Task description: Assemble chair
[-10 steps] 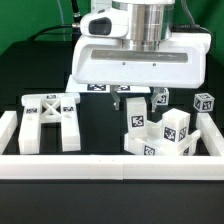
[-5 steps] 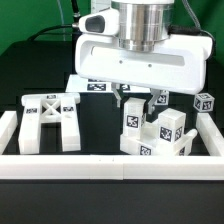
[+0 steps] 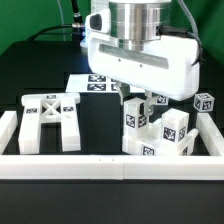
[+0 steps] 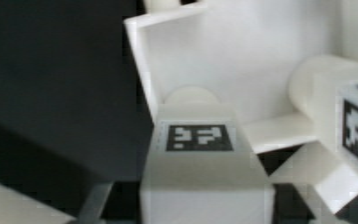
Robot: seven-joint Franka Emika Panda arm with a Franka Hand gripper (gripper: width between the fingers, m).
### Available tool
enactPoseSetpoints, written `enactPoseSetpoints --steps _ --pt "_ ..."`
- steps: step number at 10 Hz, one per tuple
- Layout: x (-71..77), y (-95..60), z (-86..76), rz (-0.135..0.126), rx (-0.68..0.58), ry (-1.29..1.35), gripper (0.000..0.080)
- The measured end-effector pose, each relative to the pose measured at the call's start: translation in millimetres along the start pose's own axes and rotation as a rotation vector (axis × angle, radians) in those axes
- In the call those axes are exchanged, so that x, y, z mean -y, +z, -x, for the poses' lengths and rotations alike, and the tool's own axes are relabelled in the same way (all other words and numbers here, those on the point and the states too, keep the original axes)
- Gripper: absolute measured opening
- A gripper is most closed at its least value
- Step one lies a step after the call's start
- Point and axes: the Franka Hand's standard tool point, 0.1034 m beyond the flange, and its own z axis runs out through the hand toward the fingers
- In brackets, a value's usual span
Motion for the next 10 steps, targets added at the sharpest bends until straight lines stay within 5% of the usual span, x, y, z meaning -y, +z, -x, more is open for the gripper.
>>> enactPoseSetpoints --steps 6,9,10 --pt "1.7 0.2 1.2 -0.023 0.033 0.551 0.0291" --pt "1.8 0.5 1.7 -0.023 0.033 0.504 0.0291" --pt "1.0 1.4 1.4 -0.022 0.032 0.48 0.0539"
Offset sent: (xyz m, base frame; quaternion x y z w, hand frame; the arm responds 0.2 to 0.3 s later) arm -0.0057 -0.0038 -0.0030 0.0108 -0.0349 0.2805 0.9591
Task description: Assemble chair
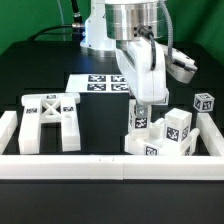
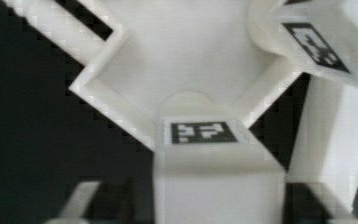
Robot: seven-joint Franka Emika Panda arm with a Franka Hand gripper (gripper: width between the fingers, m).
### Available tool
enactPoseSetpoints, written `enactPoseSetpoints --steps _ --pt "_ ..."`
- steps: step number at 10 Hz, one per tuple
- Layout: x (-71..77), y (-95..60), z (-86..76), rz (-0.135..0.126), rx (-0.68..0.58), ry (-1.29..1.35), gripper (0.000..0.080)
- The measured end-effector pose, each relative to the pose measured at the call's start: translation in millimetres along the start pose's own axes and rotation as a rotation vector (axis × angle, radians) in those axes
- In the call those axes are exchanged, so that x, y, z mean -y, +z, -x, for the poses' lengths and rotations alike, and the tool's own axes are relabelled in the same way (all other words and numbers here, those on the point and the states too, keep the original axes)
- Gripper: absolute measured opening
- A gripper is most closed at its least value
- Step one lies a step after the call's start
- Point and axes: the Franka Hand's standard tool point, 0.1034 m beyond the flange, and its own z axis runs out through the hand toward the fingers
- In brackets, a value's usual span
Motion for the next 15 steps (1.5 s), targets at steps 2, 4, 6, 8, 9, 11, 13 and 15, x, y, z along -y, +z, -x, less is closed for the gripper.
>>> enactPoseSetpoints --steps 2,4,6,8,9,11,13,15 --pt "-1.1 1.2 -2.7 0.007 -0.006 -0.217 0.0626" --pt "-1.1 1.5 -2.6 0.011 -0.009 -0.386 0.0645" --pt "-0.6 1.0 -2.7 0.021 -0.021 -0.592 0.0648" --pt "-0.4 0.8 -3.0 0.025 -0.023 -0.768 0.0648" --pt "-0.2 0.6 -3.1 0.032 -0.028 -0.865 0.0648" --pt "-0.3 0.9 -1.9 0.04 -0.03 -1.021 0.0648" --pt "-0.5 1.7 -0.3 0.044 -0.028 -1.182 0.0648" --pt "-0.6 2.0 0.1 0.05 -0.031 -1.297 0.0648"
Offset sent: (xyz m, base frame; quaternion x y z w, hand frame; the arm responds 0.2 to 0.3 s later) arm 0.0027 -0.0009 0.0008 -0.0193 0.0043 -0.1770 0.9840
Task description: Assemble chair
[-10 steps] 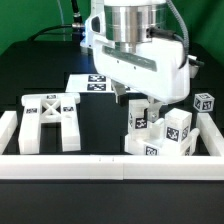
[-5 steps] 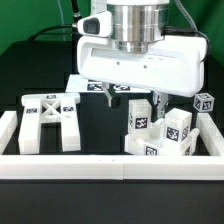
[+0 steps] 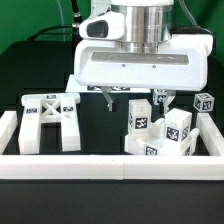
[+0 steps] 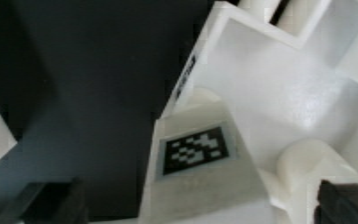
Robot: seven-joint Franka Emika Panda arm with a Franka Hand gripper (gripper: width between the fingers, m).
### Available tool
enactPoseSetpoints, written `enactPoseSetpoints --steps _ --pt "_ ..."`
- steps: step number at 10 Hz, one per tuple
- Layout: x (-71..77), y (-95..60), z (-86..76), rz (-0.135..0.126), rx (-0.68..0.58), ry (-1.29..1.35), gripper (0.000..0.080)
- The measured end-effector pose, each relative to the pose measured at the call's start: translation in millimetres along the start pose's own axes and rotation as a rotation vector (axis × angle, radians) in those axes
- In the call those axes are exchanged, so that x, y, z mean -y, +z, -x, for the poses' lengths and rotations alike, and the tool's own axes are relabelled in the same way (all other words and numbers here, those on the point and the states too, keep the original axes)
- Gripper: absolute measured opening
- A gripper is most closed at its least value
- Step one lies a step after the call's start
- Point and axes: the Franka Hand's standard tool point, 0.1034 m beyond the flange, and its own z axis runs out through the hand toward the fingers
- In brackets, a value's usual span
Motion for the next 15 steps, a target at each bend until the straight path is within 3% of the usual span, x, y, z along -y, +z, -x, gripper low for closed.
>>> enactPoseSetpoints --steps 3,4,5,6,7,15 --pt "-1.7 0.1 -0.2 0.003 0.0 -0.136 0.062" --pt "-1.8 0.2 -0.2 0.003 0.0 -0.135 0.0472" --pt "-1.8 0.2 -0.2 0.002 0.0 -0.121 0.0472" --pt "-1.9 0.3 -0.1 0.002 0.0 -0.107 0.0316" --pt "-2.1 0.4 -0.1 0.002 0.001 -0.105 0.0288" --pt "1.4 0.6 0.2 -0.005 0.0 0.556 0.0289"
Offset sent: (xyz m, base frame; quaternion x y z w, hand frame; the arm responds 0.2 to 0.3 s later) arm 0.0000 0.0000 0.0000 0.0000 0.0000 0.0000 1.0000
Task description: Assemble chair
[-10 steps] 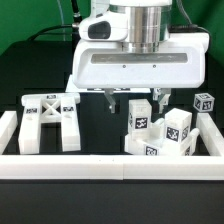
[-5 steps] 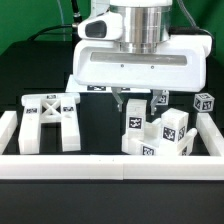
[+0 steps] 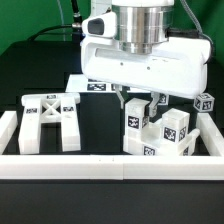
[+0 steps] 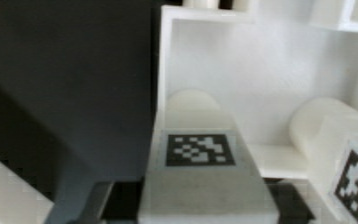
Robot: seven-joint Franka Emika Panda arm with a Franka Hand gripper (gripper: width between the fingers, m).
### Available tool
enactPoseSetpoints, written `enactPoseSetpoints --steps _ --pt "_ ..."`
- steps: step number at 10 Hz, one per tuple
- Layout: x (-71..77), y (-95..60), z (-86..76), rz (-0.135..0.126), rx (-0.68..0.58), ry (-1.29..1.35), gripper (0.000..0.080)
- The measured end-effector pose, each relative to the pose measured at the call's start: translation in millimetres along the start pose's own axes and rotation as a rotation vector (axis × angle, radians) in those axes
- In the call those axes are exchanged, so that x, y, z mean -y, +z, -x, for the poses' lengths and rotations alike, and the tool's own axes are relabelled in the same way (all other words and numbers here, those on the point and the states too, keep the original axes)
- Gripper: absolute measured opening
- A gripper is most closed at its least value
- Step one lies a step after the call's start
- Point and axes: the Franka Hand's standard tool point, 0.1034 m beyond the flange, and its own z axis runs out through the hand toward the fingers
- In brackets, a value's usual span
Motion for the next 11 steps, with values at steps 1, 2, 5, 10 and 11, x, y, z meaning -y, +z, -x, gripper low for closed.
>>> enactPoseSetpoints --steps 1,2,5,10,11 --pt "0.5 0.2 1.4 0.001 0.004 0.057 0.0289" --pt "1.1 0.2 2.7 0.002 0.007 0.092 0.0291" --pt "-0.4 0.1 5.9 0.011 0.019 0.211 0.0291" --pt "-3.8 0.5 6.8 0.021 0.025 0.269 0.0514" --pt "-3.7 0.5 6.8 0.021 0.025 0.269 0.0514"
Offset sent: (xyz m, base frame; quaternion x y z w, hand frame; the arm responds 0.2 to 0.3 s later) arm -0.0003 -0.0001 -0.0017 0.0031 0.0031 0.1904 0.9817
